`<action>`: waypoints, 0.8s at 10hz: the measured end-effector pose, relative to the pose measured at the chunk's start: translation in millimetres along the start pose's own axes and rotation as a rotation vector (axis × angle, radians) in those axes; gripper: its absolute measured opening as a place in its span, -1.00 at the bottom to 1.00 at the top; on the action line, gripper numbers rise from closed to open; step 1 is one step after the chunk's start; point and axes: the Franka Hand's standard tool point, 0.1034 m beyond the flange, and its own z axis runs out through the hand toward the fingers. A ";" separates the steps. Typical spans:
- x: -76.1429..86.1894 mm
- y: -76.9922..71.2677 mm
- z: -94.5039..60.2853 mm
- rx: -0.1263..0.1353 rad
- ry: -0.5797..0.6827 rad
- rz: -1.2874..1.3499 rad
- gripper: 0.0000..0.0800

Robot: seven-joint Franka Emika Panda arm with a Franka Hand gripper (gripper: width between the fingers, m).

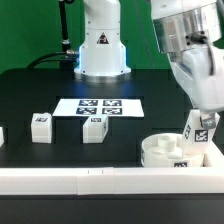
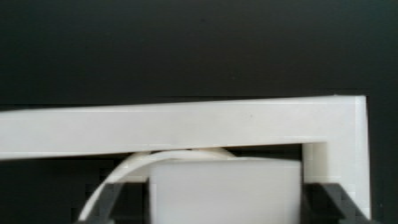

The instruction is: Assemble stool

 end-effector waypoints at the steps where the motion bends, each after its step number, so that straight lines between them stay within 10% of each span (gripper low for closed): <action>1: 1.9 0.3 0.1 0.034 -0.019 0.154 -0.16; 7: -0.2 -0.7 -0.6 0.095 -0.060 0.496 -0.16; 8: -0.3 -3.4 -9.8 0.106 -0.064 0.458 0.26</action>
Offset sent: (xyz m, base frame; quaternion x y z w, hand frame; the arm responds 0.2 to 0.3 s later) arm -0.0036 0.0046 -0.0019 0.0236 -0.0238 0.2928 0.9556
